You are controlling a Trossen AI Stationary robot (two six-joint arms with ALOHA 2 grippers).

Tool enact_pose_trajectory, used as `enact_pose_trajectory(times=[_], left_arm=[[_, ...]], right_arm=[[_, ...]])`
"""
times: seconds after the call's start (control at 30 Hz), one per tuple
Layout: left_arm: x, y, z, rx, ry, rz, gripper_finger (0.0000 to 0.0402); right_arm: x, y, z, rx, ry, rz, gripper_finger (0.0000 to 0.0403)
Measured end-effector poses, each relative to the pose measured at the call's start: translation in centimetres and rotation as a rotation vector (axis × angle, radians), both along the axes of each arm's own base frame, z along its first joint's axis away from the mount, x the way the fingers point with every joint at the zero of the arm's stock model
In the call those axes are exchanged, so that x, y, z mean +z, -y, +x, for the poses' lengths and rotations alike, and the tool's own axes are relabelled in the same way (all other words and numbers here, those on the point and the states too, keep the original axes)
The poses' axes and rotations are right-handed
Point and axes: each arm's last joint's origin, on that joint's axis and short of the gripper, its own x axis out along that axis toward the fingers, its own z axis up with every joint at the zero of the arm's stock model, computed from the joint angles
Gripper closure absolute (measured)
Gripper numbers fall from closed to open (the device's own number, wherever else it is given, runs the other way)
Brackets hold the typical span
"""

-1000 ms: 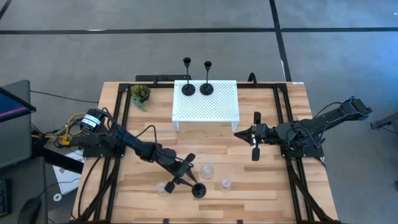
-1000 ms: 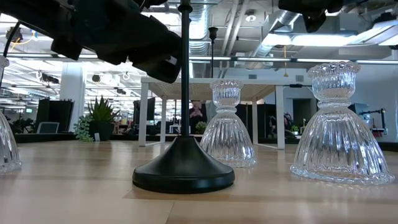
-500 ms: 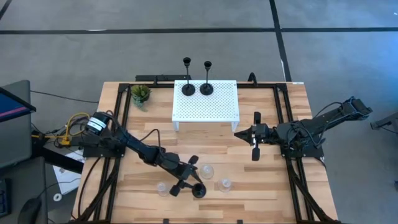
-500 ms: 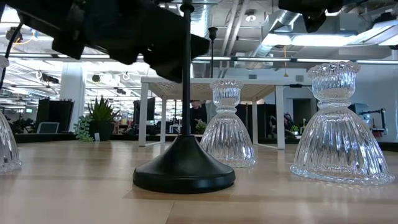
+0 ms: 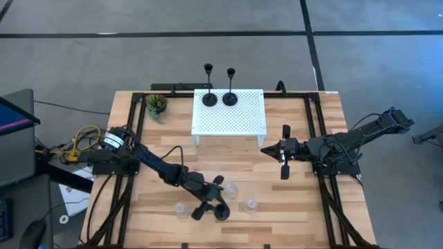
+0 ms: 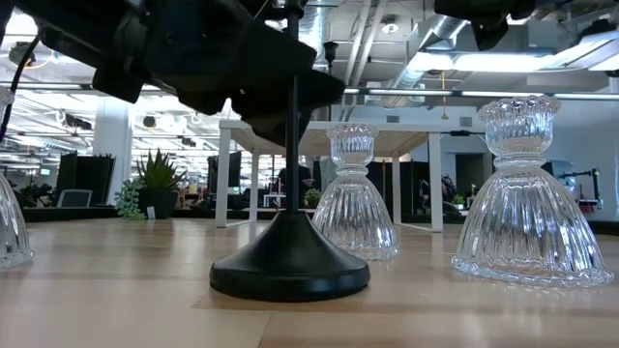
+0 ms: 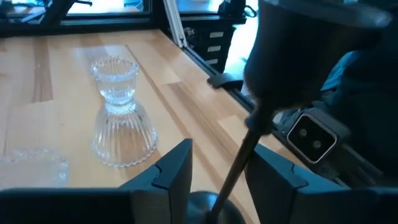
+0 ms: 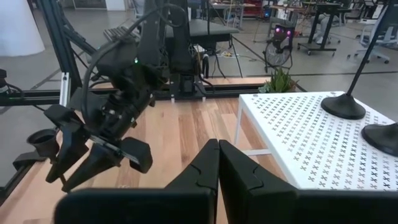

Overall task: Pick & Place candle stick holders
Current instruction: Put the black candle holder on the shelf

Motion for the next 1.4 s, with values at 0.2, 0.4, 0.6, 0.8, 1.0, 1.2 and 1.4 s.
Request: enact_pose_trajectory(times=[0.2,0.4,0.6,0.8,1.0,1.2,1.4], left_arm=[[0.0,0.0,0.0,-0.005,-0.009,-0.017,0.0321],[0.1,0.1,0.0,0.0,-0.005,-0.018,0.0386],[1.6,0.2,-0.8,0.002,-0.015,-0.054,0.0379],[5.0,-0.4,-3.2,0.114,-0.063,-0.024,0.0388],[9.5,-3.0,-6.3,0.252,0.004,0.01,0.0387],[13.2,-6.9,-8.8,0.356,0.118,0.021,0.0387],[14.0,-10.0,-9.0,0.376,0.162,0.033,0.0387]], right_arm=[[0.0,0.0,0.0,0.0,0.0,0.0,0.0403],[0.0,0.0,0.0,0.0,-0.001,0.0,0.0403],[0.0,0.0,0.0,0.001,-0.003,-0.001,0.0403],[0.0,0.0,0.0,0.001,-0.004,-0.001,0.0403],[0.0,0.0,0.0,0.001,-0.004,-0.001,0.0403],[0.0,0.0,0.0,0.001,-0.004,-0.001,0.0403],[-0.2,0.5,0.5,-0.03,-0.003,-0.002,0.0403]])
